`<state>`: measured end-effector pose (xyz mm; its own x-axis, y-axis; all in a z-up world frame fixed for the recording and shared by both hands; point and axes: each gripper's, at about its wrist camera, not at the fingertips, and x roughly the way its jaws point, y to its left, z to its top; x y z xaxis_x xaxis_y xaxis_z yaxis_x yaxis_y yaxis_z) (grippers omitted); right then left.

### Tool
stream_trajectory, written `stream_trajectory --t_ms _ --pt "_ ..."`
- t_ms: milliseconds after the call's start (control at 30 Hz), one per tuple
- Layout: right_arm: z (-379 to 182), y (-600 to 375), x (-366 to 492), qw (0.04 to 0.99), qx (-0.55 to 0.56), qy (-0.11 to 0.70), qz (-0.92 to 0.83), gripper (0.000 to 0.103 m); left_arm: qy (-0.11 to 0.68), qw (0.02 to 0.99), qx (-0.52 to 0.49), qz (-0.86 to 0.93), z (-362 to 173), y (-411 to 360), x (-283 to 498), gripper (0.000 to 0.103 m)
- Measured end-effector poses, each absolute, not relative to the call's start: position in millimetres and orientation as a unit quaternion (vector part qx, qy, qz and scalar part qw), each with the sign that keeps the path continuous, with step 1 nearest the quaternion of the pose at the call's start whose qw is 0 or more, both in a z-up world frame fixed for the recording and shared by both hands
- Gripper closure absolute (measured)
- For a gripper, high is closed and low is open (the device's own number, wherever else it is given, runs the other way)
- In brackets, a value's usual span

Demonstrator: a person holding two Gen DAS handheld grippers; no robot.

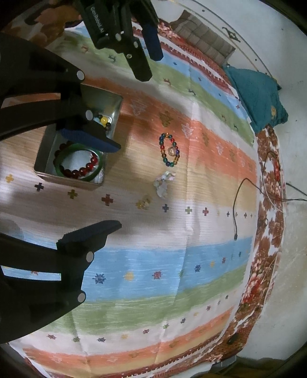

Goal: Organize jewelry
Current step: 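Open left tool to drop yellow bracelet while right tool drops green bangle into tin, then move both open tools forward to the multicolour bracelet and crystal pieces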

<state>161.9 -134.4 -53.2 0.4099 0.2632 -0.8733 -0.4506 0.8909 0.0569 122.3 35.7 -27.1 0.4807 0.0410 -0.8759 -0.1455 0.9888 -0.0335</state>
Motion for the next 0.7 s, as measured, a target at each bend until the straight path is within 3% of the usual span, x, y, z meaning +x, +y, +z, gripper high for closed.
stream_trajectory --t_ms 700 --pt "-68.3 -121.4 203.9 0.819 -0.096 0.523 0.213 0.031 0.537 0.836 -0.075 0.086 -57.8 66.4 170.4 0.025"
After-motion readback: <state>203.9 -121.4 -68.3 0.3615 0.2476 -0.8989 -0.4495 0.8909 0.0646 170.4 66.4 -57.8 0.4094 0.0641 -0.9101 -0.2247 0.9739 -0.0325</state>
